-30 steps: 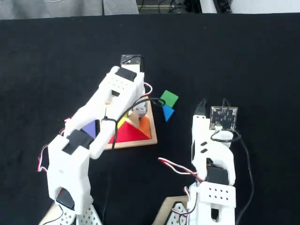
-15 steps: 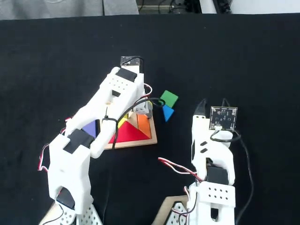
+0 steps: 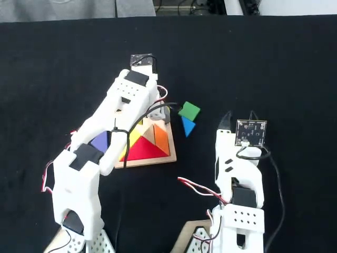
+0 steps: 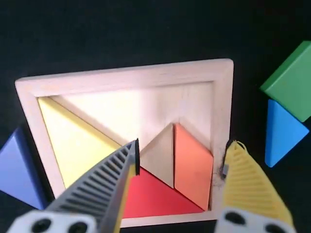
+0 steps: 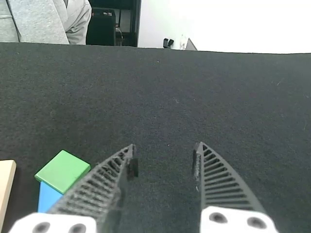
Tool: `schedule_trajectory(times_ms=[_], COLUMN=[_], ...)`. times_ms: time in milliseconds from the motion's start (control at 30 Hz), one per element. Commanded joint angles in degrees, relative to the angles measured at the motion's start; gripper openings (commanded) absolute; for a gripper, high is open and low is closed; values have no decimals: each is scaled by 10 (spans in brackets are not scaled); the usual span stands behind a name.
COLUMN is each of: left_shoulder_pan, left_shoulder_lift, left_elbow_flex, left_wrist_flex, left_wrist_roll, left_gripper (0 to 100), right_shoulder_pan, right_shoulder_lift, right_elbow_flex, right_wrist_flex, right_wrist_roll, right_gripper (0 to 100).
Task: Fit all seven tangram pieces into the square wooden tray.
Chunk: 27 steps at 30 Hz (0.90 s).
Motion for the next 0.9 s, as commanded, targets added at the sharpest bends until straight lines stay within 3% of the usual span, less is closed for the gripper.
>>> schedule_trajectory(times_ms=[0,200,533,867], left_shoulder_pan=[22,22,3,-15], left_shoulder_lift=[-4,-42,-157,-187], left_elbow_flex=[-15,-40,-77,-72], left_wrist_flex=[-8,38,156,212], left_wrist_roll=[0,-4,-84,-327], left_gripper=[289,289,289,289], right_shoulder_pan=[-4,-4,-4,-4], right_shoulder_lift=[-2,-2,-2,-2], right_elbow_flex=[-15,-15,-15,-14], right_wrist_flex=[-14,-14,-14,-14], right_wrist_roll=[-1,-1,-1,-1], right_gripper=[198,198,198,198])
